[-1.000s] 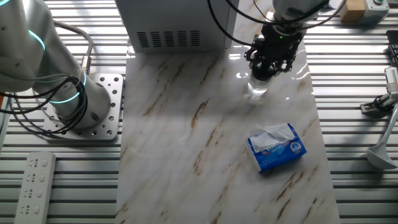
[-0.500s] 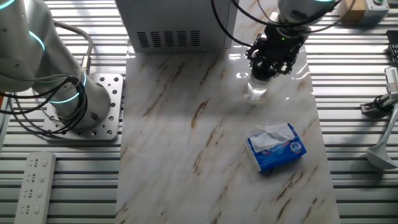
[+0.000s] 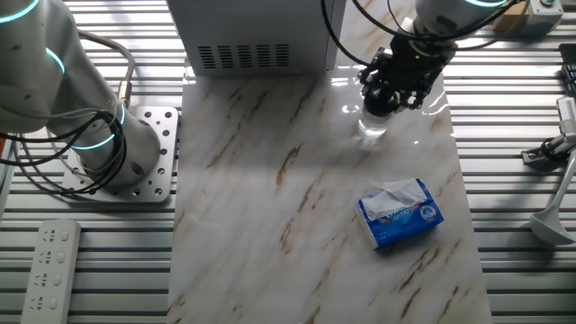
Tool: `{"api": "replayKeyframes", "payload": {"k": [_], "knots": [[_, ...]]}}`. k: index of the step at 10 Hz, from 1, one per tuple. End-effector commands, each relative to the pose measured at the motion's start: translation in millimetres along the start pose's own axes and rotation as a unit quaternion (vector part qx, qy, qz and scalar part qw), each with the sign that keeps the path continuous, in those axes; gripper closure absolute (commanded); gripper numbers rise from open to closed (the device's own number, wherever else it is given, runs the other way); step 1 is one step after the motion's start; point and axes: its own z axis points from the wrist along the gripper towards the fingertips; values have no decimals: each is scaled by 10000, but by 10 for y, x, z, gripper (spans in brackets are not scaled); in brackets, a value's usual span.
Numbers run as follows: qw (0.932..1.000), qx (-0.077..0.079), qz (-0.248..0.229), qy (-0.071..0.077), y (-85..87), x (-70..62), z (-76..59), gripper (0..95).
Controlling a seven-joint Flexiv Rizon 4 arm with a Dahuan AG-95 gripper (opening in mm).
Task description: Unscrew the lid from the jar
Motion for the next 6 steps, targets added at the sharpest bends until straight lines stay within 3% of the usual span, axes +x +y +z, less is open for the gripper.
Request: {"api": "replayKeyframes", "payload": {"k": [1, 4, 6], "knots": [[10000, -50, 4, 43, -3, -7, -2, 760], [9999, -49, -81, 40, -3, -7, -2, 760], [9998, -62, -180, 17, -3, -7, -2, 380]]}}
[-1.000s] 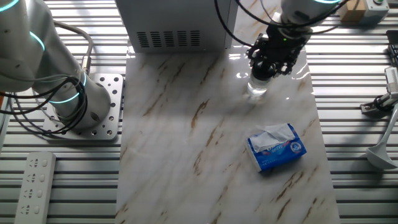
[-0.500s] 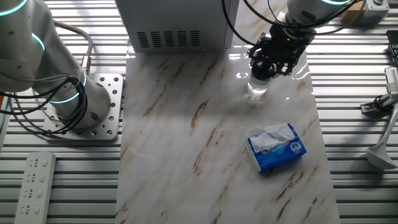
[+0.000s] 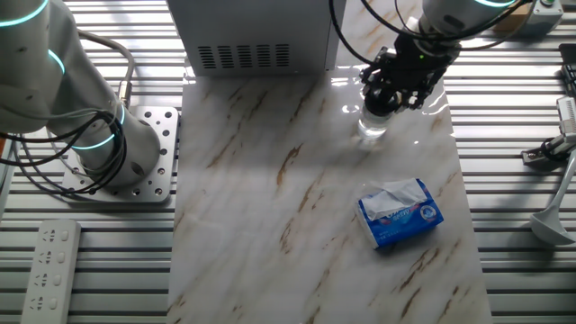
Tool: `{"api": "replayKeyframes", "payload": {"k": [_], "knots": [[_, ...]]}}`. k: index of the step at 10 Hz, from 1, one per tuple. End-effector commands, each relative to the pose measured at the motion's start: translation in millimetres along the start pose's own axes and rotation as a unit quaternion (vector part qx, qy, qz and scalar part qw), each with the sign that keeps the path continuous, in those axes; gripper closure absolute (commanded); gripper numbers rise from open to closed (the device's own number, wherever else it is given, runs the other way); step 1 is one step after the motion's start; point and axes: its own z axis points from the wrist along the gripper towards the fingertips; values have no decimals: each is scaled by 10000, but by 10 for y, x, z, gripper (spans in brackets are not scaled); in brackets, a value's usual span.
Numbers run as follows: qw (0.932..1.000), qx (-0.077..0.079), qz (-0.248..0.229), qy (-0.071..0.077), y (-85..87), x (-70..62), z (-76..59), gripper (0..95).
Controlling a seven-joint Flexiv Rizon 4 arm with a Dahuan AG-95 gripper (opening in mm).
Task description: Unscrew the lid from the jar
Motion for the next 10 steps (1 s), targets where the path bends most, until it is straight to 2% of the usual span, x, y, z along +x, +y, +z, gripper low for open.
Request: {"api": "replayKeyframes", "payload": {"k": [1, 4, 7, 8, 10], "knots": [[10000, -49, -17, -11, -9, -11, 2, 380], [9998, -200, -55, 44, -9, -10, 2, 380], [9994, -280, -180, 44, -9, -10, 2, 380], [9993, -314, -213, 58, -9, -10, 2, 190], [9991, -341, -242, 65, -9, -10, 2, 190]]}}
